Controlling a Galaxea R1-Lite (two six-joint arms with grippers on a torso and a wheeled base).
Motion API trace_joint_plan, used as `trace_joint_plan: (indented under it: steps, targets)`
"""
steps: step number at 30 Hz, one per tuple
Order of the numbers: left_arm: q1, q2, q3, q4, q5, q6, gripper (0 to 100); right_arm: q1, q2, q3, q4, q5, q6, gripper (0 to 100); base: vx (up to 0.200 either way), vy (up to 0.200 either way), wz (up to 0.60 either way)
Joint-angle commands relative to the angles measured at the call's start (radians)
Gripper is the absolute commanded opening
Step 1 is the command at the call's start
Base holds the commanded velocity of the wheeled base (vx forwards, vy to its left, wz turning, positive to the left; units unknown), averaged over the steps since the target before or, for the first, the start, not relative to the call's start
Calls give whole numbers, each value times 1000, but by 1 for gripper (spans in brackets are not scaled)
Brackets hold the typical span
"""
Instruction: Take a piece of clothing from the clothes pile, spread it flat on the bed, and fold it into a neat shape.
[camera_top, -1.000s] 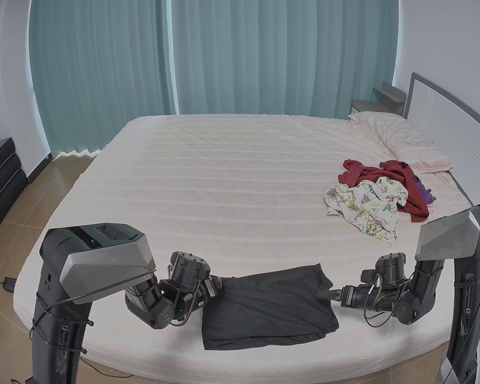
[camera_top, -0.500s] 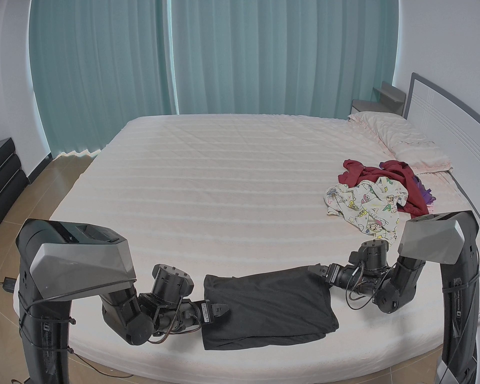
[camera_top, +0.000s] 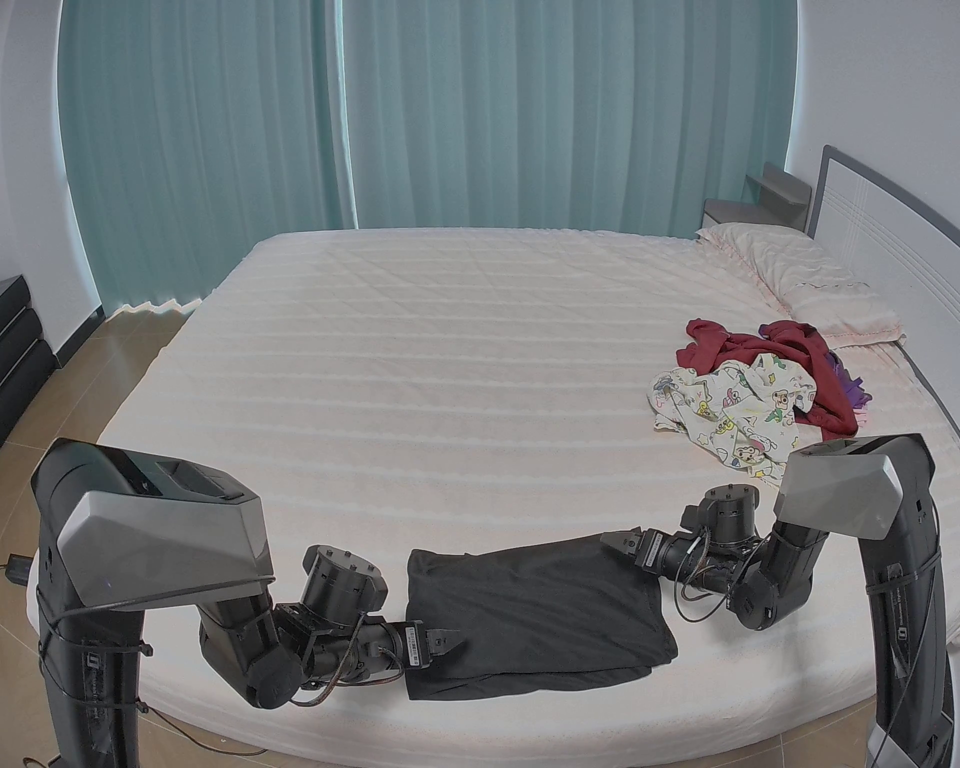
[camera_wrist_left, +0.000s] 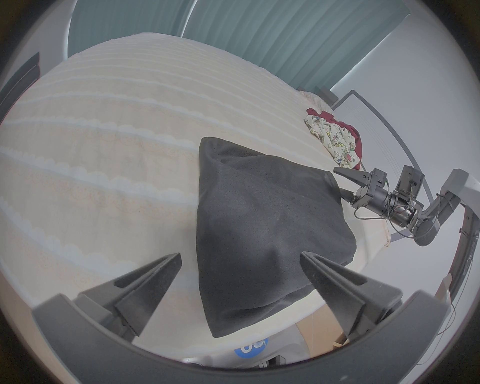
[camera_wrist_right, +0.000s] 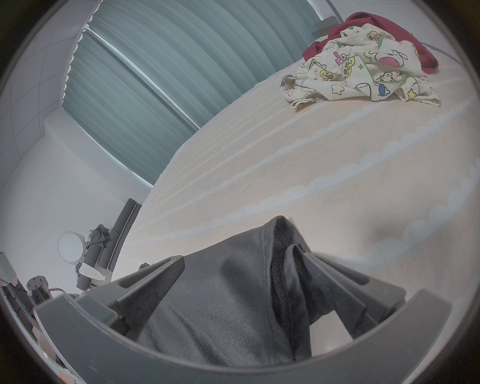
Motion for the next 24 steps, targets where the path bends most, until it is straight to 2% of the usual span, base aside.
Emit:
trace_joint_plan:
  steps: [1, 5, 6, 21, 24]
  targets:
    - [-15, 9, -5, -2, 2, 0, 100, 0, 3, -2, -1, 2, 0, 100, 0, 0, 0]
    - [-19, 15, -4, -2, 6, 0, 100, 0, 5, -2, 1, 3, 0, 100, 0, 0, 0]
    - [-19, 15, 0, -2, 6, 1, 100, 0, 9, -3, 1, 3, 0, 0, 0, 0, 0]
    - [-19, 17, 3, -2, 6, 16, 100, -32, 9, -25, -2, -14, 43, 0, 0, 0, 0]
    - [-19, 17, 3, -2, 8, 16, 100, -46, 9, -25, -2, -37, 46, 0, 0, 0, 0]
